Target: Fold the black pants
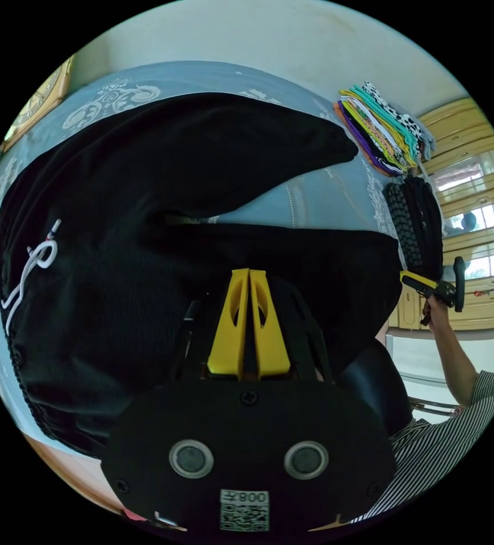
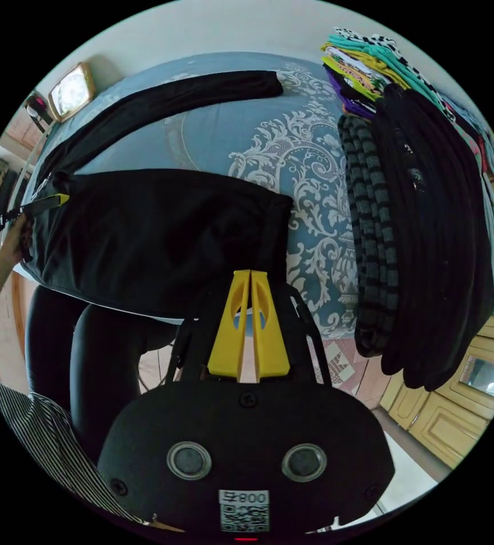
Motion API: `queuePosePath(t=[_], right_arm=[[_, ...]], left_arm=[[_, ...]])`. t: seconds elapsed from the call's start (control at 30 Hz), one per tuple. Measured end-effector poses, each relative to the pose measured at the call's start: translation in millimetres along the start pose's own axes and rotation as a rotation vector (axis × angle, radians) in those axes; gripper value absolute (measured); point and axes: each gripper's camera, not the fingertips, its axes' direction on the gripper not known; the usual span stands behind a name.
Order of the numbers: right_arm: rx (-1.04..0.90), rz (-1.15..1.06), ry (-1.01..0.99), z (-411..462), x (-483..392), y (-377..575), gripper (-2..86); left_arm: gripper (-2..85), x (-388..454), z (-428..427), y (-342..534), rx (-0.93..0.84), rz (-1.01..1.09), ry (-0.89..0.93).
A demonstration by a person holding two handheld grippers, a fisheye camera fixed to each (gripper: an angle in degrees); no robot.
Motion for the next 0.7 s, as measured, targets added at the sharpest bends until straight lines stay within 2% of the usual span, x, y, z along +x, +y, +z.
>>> queuePosePath(t=[0.17,0.27,0.33,0.53,0.7], right_arm=[[0.044,-0.041,0.163,0,-20,-5,0.1],[0.077,-0.032,0.189,-1,-21,-7,0.0],[0.072,-0.016,0.170,-4,-16,-11,0.0],[0.041,0.102,0.021,-22,16,-32,0.1],[0.097,0.179,-0.035,-37,30,-41,0.0]], left_arm=[[0.1,2,-2,-13,0.031,0.031,0.016],[0.1,-2,-6,-22,0.026,0.000,0.070],[0.1,-2,-11,-31,-0.018,0.010,0.120],[0.1,-12,-67,-34,0.164,0.013,0.090],[0.2,-34,-62,-43,0.096,-0.092,0.013]])
